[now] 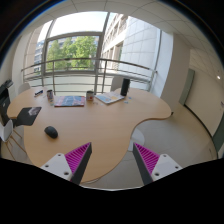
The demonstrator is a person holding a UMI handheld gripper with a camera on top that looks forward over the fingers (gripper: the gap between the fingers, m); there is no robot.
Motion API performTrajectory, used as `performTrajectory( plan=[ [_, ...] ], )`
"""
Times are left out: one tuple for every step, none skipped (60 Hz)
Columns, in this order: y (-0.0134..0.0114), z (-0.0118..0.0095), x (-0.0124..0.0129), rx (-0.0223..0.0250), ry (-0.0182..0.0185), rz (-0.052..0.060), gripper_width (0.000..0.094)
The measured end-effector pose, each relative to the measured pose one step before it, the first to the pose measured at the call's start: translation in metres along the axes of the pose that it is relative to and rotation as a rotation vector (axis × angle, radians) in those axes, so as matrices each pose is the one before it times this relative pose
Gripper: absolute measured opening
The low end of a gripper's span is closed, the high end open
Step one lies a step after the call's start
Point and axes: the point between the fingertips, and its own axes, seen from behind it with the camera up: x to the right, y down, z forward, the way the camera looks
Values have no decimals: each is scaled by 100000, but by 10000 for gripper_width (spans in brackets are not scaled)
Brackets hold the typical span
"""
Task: Arrange mouse
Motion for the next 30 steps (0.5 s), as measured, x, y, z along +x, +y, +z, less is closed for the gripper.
performTrajectory(
  plan=[
    [106,-8,-80,-326,-193,-193,843],
    [119,4,-52,-366,-132,-273,842],
    [92,15,-40,-373,-134,-299,842],
    [117,2,-14,-390,-103,-378,842],
    [128,-1,-17,-408,-10,-417,844],
    [166,0,23,-437,28,-427,843],
    [186,-27,39,-445,69,-380,843],
    [216,-14,31,-444,68,-310,843],
    [531,-59,-128,-171,32,-183,842],
    [242,-30,155,-306,64,-173,841],
    [252,-8,68,-248,86,-117,841],
    [275,-13,45,-236,89,-52,842],
    [331,-25,-63,-243,26,-45,842],
    [306,-54,-98,-219,-28,-34,843],
    [339,25,-149,-163,-13,-34,844],
    [379,45,-216,-212,16,-109,844],
    [407,29,-217,-258,65,-108,844],
    [468,-7,-252,-397,38,-130,842],
    [517,-1,-327,-454,-36,-210,840],
    [506,-24,-359,-513,-161,-269,841],
    [544,-35,-447,-526,-187,-237,842],
    [477,-52,-466,-495,-214,-170,842],
    [471,-70,-500,-439,-173,-75,842],
    [534,-59,-502,-448,-164,-44,842],
    [496,-78,-518,-471,-130,-90,844],
    [534,-38,-579,-462,-139,-147,842],
    [505,-90,-613,-473,-154,-143,843],
    [474,-75,-683,-460,-245,-179,841],
    [430,-79,-739,-372,-359,-142,842],
    [426,-31,-795,-297,-459,-137,840]
  ],
)
